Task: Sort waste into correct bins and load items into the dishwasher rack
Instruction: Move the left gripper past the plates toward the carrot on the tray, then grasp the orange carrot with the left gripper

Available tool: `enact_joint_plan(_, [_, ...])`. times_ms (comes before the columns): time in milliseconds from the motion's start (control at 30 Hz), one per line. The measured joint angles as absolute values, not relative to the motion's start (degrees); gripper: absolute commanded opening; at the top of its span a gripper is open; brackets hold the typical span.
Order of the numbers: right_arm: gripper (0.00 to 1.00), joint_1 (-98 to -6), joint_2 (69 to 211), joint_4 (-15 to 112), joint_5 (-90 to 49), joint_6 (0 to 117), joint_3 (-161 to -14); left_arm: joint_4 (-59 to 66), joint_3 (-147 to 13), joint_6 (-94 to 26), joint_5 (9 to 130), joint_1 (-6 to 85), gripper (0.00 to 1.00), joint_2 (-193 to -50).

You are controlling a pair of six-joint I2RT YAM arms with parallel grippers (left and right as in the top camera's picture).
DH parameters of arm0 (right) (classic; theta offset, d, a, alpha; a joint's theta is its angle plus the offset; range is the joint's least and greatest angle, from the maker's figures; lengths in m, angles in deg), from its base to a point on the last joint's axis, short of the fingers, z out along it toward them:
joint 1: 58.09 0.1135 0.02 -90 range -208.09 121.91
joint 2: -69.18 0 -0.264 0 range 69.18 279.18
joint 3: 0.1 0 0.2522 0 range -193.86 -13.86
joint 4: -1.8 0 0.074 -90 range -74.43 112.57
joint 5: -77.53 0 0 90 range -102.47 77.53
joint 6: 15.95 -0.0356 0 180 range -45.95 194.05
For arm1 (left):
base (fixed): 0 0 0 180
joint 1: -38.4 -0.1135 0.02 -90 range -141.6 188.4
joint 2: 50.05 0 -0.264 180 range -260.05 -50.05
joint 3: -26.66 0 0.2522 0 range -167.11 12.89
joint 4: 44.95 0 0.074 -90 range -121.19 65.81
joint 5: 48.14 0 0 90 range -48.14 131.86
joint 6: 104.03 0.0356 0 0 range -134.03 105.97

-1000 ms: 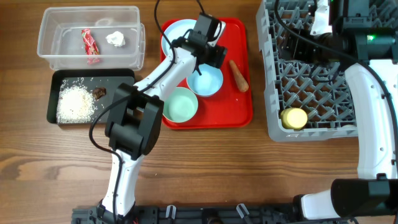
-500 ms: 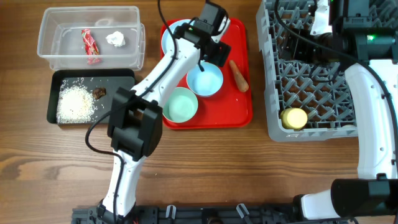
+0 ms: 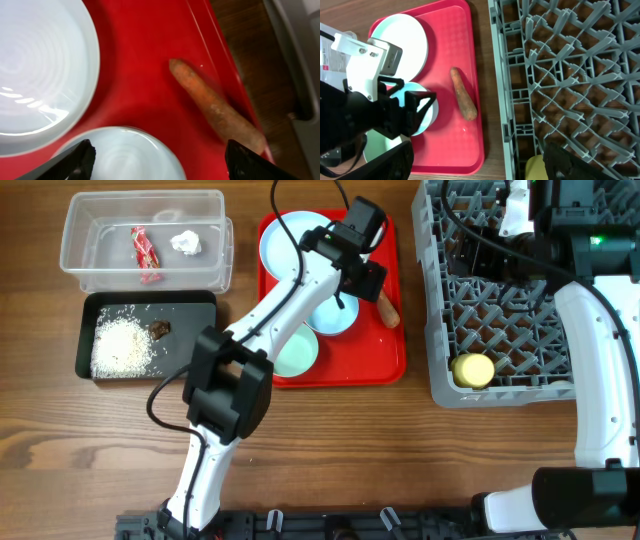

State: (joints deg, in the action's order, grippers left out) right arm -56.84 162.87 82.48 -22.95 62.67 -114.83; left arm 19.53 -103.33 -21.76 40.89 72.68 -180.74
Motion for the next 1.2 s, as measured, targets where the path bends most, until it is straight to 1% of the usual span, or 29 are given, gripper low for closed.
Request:
enact_joint_plan(100, [0.84,-56.84,162.87,82.48,-22.95,62.67,-114.83,19.4,-103.33,-25.78,41.39,73.4,0.79,-180.74])
enact_joint_plan(233, [0.85,-56.84,162.87,82.48,-22.95,62.67,-114.83,18.46,-103.33,-32.03,45.13,74.12,0.71,-180.74])
enact_joint_plan(267, [0.85,-56.84,162.87,82.48,-22.95,62.67,-114.83,18.24,-103.33,-33.47,45.87,74.21,0.65,-180.74])
enact_joint_plan(333, [0.85,-56.84,162.87,82.48,-22.95,62.67,-114.83,17.67,-103.33,-36.8,46.94,74.32,0.59,-180.74])
enact_joint_plan(433, [0.85,-56.84,162.87,82.48,-22.95,62.67,-114.83,16.1,-103.33,-40.14,47.73,74.52,0.54,-180.76])
enact_joint_plan(633, [0.86,-56.84,162.87,82.48,-22.95,62.67,-114.83,13.13,-103.5,-44.95,47.86,76.16,0.53,-182.16])
enact_joint_plan(867, [0.87,-56.84,162.87,83.44,-22.95,63.9,-114.83,12.78,-103.53,-46.81,46.07,79.3,0.54,-187.08])
enact_joint_plan(1200, [0.88,-56.84,162.87,83.75,-22.95,63.94,-114.83,13.1,-103.53,-49.73,41.85,79.04,0.52,-187.97])
